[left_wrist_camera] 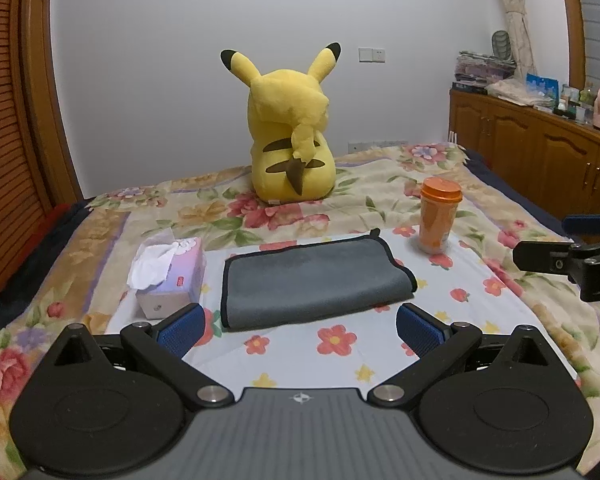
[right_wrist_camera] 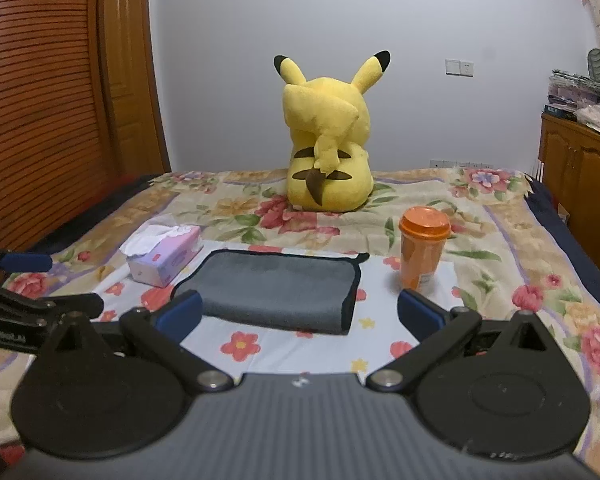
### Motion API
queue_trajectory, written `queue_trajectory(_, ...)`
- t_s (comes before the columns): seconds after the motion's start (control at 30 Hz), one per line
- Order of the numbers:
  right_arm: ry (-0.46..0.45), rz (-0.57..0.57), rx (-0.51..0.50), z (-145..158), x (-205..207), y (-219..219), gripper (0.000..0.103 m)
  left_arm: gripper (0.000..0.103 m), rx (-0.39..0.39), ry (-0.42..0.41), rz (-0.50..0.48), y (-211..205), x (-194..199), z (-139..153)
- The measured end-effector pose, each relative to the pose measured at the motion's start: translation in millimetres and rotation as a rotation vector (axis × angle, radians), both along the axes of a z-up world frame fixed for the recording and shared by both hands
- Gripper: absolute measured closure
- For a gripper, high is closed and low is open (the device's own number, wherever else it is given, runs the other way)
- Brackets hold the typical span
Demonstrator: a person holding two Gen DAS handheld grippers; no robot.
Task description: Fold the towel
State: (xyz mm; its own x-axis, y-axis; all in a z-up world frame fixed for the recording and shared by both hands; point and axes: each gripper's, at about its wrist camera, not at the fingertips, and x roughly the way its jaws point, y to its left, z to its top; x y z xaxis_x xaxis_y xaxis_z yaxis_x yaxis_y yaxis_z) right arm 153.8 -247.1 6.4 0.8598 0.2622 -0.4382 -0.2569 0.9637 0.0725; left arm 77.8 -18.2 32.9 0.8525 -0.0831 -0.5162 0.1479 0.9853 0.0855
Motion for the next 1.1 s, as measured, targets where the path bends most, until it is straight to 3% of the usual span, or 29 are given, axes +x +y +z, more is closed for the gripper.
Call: queue_trajectory(1.1,0.031,-0.062,0.025,-50,-49,8,0.0,0.0,-0.021,0.048,0.019,-11,-50,-57)
